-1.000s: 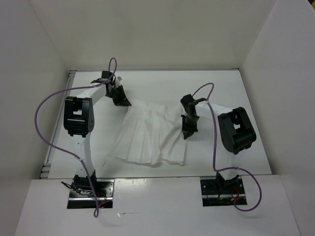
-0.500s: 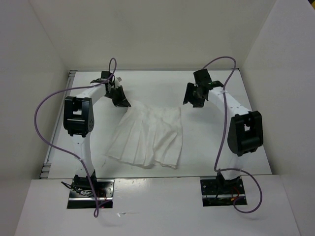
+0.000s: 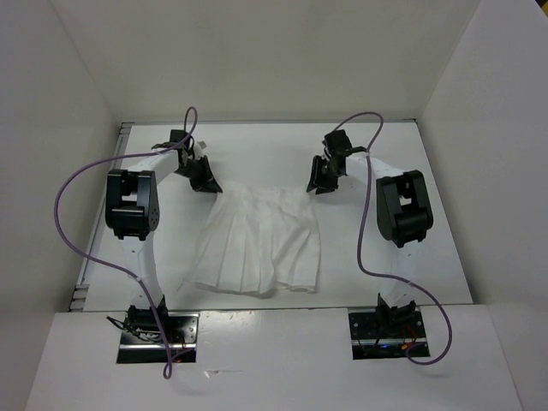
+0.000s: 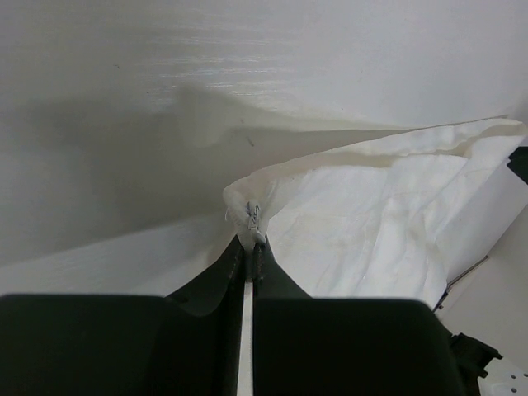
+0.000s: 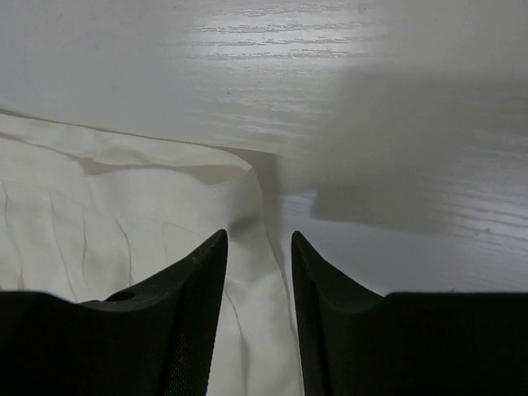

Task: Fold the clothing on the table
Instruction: Flatten the skirt out

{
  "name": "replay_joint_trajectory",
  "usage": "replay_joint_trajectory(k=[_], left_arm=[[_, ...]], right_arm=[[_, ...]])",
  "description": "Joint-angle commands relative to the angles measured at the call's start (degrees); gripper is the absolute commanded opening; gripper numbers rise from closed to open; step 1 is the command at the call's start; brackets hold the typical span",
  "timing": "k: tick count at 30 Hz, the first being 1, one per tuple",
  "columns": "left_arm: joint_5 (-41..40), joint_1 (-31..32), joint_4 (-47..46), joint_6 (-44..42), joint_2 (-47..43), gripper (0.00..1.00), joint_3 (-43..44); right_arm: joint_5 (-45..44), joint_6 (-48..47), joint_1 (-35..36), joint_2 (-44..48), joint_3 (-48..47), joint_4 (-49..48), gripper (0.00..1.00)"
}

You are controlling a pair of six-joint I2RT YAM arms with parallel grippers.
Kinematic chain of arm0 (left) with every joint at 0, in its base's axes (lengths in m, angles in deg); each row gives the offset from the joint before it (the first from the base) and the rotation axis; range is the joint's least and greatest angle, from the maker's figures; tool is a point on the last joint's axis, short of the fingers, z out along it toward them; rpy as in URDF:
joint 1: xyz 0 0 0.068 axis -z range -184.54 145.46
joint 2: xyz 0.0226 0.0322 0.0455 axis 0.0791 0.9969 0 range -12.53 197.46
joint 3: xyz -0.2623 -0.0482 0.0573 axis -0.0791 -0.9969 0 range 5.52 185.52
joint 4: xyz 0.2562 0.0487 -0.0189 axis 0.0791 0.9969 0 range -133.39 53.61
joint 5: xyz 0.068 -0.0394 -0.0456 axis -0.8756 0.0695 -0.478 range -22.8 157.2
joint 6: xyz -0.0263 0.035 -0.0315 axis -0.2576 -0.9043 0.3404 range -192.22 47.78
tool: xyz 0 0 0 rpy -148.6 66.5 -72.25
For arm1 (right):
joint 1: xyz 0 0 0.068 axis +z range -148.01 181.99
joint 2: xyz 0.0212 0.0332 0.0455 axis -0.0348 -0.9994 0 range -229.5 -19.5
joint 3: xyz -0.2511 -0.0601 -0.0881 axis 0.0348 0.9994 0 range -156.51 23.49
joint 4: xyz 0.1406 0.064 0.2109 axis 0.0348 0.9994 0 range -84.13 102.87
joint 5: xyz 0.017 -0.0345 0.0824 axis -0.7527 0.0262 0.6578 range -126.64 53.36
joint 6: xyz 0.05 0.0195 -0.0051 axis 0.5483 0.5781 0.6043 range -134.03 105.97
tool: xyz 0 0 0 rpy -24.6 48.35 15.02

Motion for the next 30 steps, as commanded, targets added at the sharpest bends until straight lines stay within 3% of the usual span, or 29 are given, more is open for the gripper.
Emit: replay_joint_trajectory(k=[1,8,12,13,15,16,17,23,30], left_arm=[[1.52,-0.53,0.01,-1.12,-3.31,0.04,-0.32],[1.52,-1.05,0.01,-1.65,-2.79,0.04,-0.32],[2.57,-1.06,-0.52,-1.65,-2.26,0.04,-0.32],[2.58,-1.06,-0.52,-1.65,-2.26,0.04,-0.32],[2.58,-1.06,-0.52,-1.65,-2.26,0.04,-0.32],[2.58,-1.06,-0.52,-1.65,-2.26,0.04,-0.32],[2.58,-1.58,-0.52,-1.65,-2.26,0.04,-0.32],[11.7,-4.57,-3.15,-0.5,-7.25,0.0,-0.33],[17.16,-4.57,-1.74,1.42,-11.66,0.0,12.06]], right_arm=[[3.74,-0.64,-0.42,-3.37,-1.86,-4.03,0.42],[6.82,0.5,-0.42,-5.66,0.59,-5.78,0.37],[13.56,0.5,-0.42,-8.38,0.6,-7.11,0.37],[14.89,0.5,-0.42,-9.25,0.6,-7.63,0.35],[16.05,0.5,-0.42,-9.88,0.6,-7.63,0.11],[14.92,0.5,-0.42,-9.88,0.6,-7.63,0.02],[13.78,0.5,-0.42,-7.88,0.6,-7.63,0.0],[-1.25,1.11,-4.98,5.82,-1.15,0.6,0.0],[-6.62,-2.91,-5.69,15.43,-18.36,10.2,0.0]])
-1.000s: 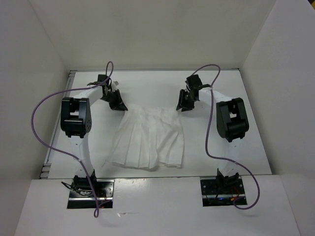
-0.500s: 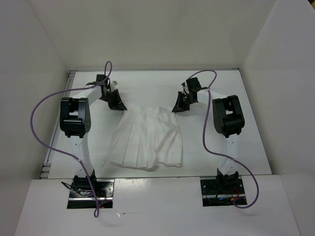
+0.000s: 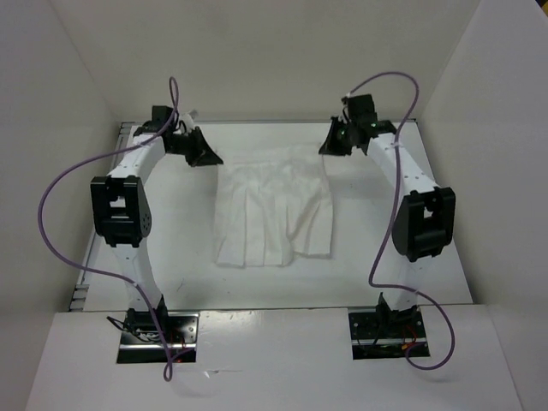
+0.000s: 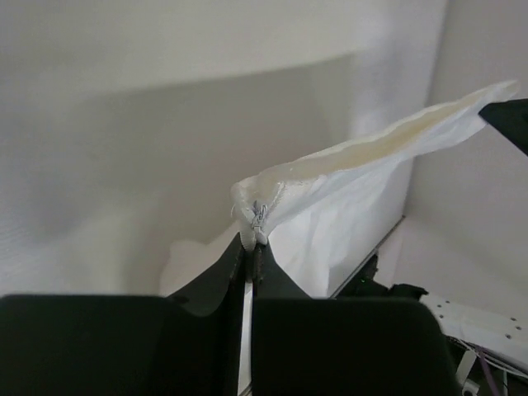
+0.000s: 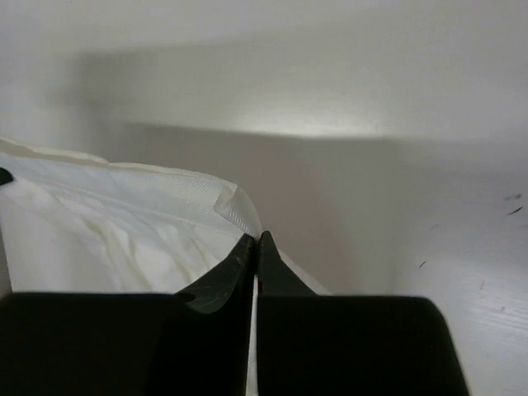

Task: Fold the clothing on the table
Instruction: Flatten the skirt out

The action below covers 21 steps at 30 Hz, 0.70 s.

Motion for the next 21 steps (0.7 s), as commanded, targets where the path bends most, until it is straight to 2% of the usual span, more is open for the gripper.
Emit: replay_joint_trajectory(k=[1,4,5,7,8,9,12,13,15,17,21], left_arm=[[4.01,-1.8,-2.99,1.71,-5.94,0.0,11.15],[6.64,-2.33,-2.83,5.31,-1.48,0.0,23.63],[7.61,-2.33,-2.3,6.1,-0.24,0.0,33.95],[8.41,-2.33,1.38,6.81,3.27,0.0,44.99],[8.41,-2.33,5.75,6.82,4.68,0.0,50.52],[7.8,-2.33,6.31,6.03,5.57,0.0,56.32],[7.19,-2.33,7.36,3.41,1.63,0.0,50.68],[7.18,-1.63,9.03,2.17,1.62,0.0,48.23],[8.93,-1.1,15.26,-1.78,-0.3,0.0,47.68],[6.66,-0.04,18.35,-6.88,-2.67,0.0,46.29],[8.58,-0.04,14.59,-5.76,-14.86,0.0,36.8]], right_arm=[[-9.14,-3.89,-2.35,7.54,-11.51,5.22,0.0],[-11.33,-6.17,-2.35,6.85,-23.54,5.84,0.0],[-11.86,-6.17,-2.35,6.85,-30.62,6.89,0.0],[-11.87,-7.49,-2.35,5.36,-39.52,9.53,0.0],[-12.48,-7.49,-2.35,5.35,-41.49,10.32,0.0],[-12.48,-7.49,-2.35,5.35,-42.46,11.72,0.0],[-13.01,-8.28,-1.12,8.23,-37.31,11.73,0.0],[-13.01,-8.28,-1.12,9.12,-32.07,11.73,0.0],[-11.17,-8.28,-0.6,11.05,-27.9,12.51,0.0],[-9.07,-8.9,-0.07,15.71,-22.19,12.52,0.0],[-4.33,-8.9,-0.06,22.92,-20.24,15.85,0.0]])
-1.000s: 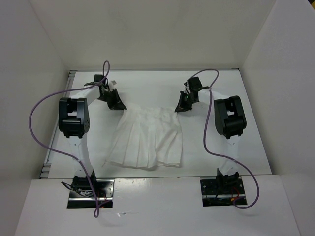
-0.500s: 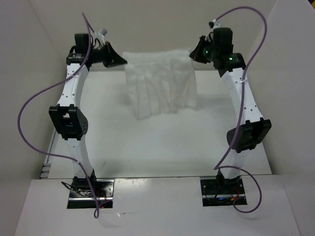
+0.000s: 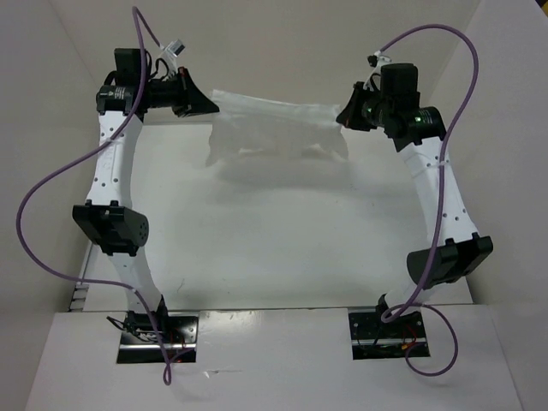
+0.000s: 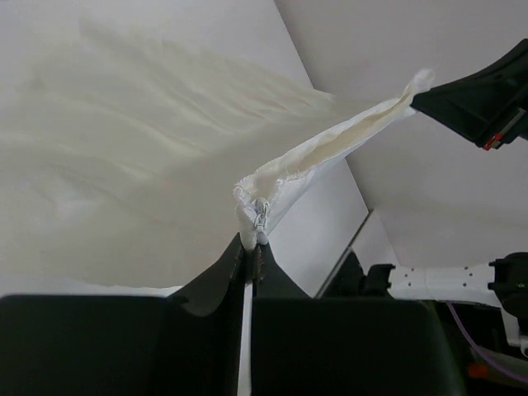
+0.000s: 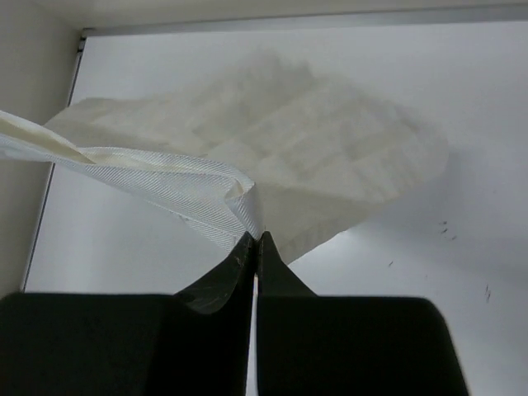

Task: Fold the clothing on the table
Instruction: Flatten the skirt out

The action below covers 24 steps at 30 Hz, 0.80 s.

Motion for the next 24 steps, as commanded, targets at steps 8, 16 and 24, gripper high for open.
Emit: replay_joint_trajectory(k=[8,16,24], left_arm=[[1.56,-1.18,-10.12,3.81,-26.35,0.0,-21.86],[-0.82,-1.8,-11.18,5.92,-12.21,0.0,-26.18],[-2.66,-1.79,-10.31,3.2,-23.25,0.0,-31.1]], right_arm=[[1.62,-1.53,0.03,20.26,4.47,7.71,0.0],[-0.84,-0.91,0.03,12.71,5.03,4.62,0.0],[2.5,-2.06,0.03,18.32,7.56,4.1,0.0]])
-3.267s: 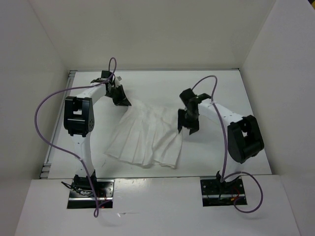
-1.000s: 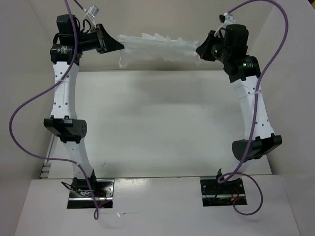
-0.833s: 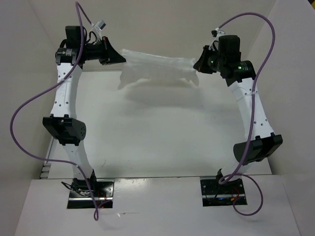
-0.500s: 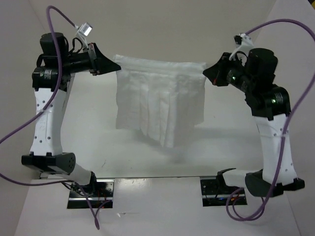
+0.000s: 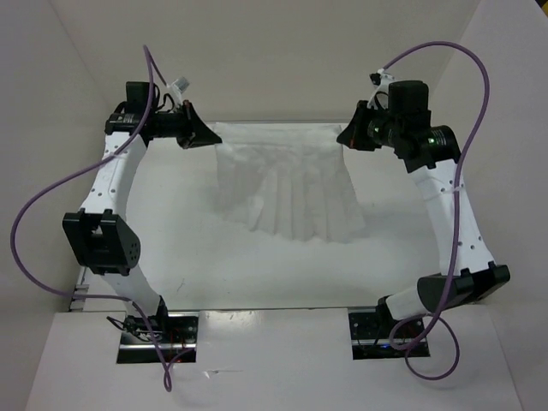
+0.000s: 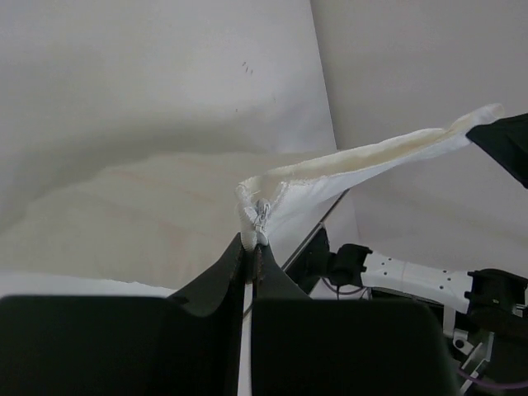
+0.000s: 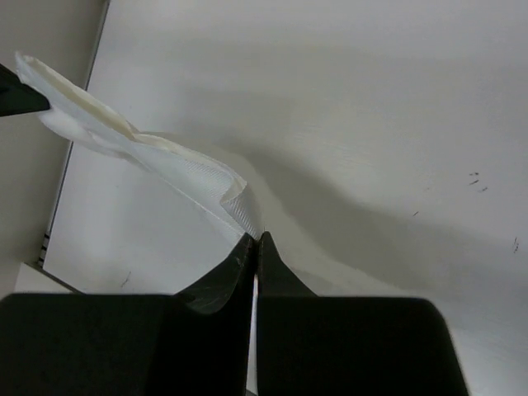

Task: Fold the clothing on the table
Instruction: Flatten the skirt out

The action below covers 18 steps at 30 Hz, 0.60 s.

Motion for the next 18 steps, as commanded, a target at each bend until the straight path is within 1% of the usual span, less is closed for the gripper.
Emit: replay_joint_trajectory(k=[1,6,9,13,15,18], left_arm=[[-2.29,-1.79,-2.96,-2.18,-12.19,0.0,1.25],[-0.45,-1.79,-0.94,-2.8,-23.34,0.0,-4.99],[1.22,-1.79,-0.41,-2.27,-29.76,0.0,-9.54],[2.98,-1.79,-0.41,-0.08,-36.79,0.0,-12.9],[2.98,-1.79,-0.41,0.54,-37.95,0.0,-13.52],[1.85,-1.27,-2.43,1.16,-37.17,0.0,-13.52]], right_arm=[[-0.81,-2.06,-1.0,9.19,0.15,-1.8,0.0],[2.46,-2.58,-0.39,19.38,5.6,-1.8,0.0],[3.69,-2.58,0.22,24.9,6.92,-0.48,0.0],[6.76,-2.58,0.23,28.45,6.23,2.59,0.0],[6.77,-2.58,0.23,29.06,5.08,3.12,0.0],[6.16,-2.06,0.76,28.1,5.08,2.6,0.0]])
